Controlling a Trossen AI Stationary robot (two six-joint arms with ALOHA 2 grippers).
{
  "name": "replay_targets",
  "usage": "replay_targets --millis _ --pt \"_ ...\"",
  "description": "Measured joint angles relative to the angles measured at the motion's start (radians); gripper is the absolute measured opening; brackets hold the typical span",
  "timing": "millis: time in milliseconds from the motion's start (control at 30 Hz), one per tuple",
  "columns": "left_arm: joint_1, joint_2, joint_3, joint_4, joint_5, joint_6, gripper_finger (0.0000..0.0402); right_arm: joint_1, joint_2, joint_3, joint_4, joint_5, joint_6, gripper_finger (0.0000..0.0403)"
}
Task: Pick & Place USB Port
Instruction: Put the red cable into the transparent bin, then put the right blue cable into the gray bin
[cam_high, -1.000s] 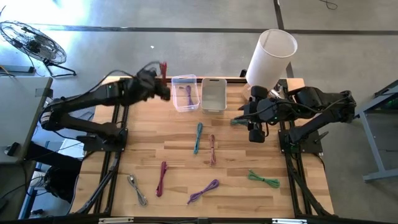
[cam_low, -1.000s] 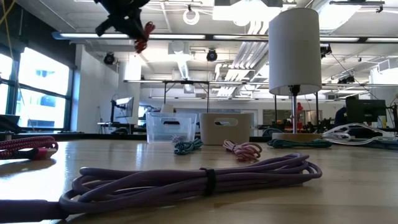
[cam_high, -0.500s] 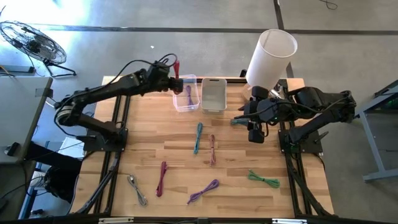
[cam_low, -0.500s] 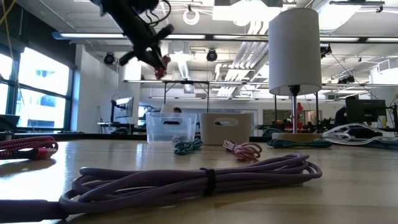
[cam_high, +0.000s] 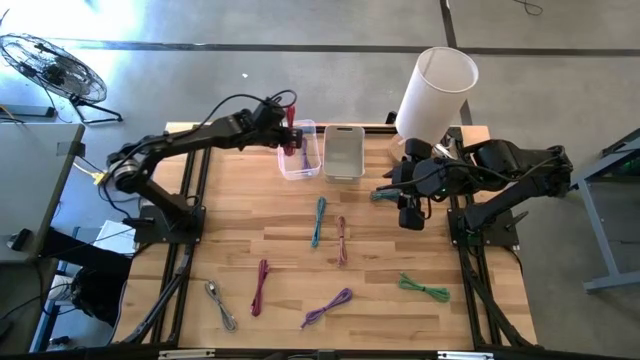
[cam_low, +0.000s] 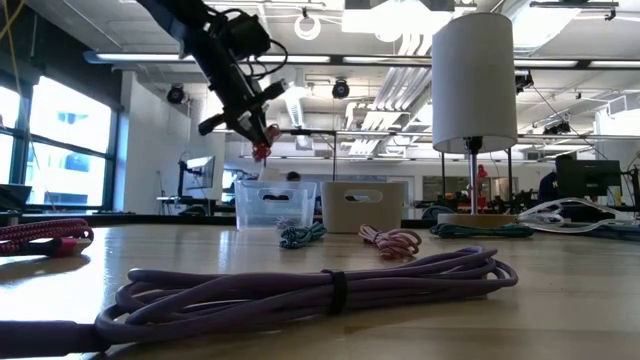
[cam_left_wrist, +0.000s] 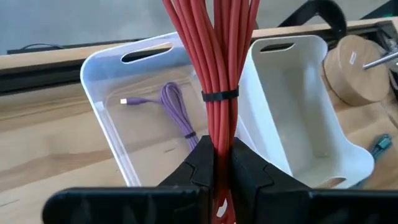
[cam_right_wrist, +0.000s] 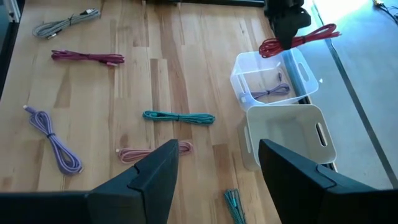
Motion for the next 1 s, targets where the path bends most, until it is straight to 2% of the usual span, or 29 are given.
replay_targets --millis 233,400,533,667,800,1000 --pt "-0.001 0.034 0.000 0.009 0.015 0.002 0.0024 0.000 0.000 0.000 0.000 -0.011 0.022 0.0216" --pt "0.024 0.061 0.000 0.014 0.099 0.031 0.0092 0.000 0.000 0.000 0.000 -0.013 0.026 0.0216" --pt "0.025 0.075 0.000 0.018 0.118 0.036 0.0144 0.001 0.000 0.000 0.000 -0.028 0.027 0.0216" --pt "0.036 0.077 0.000 0.022 0.122 0.078 0.0179 0.013 0.000 0.000 0.000 -0.038 0.029 0.0216" --pt "0.051 0.067 0.000 0.046 0.142 0.138 0.0192 0.029 0.000 0.000 -0.001 -0.020 0.026 0.0216" --pt "0.032 0.011 -0.002 0.196 0.269 0.261 0.0194 0.051 -0.001 0.000 -0.070 -0.004 0.029 0.0216"
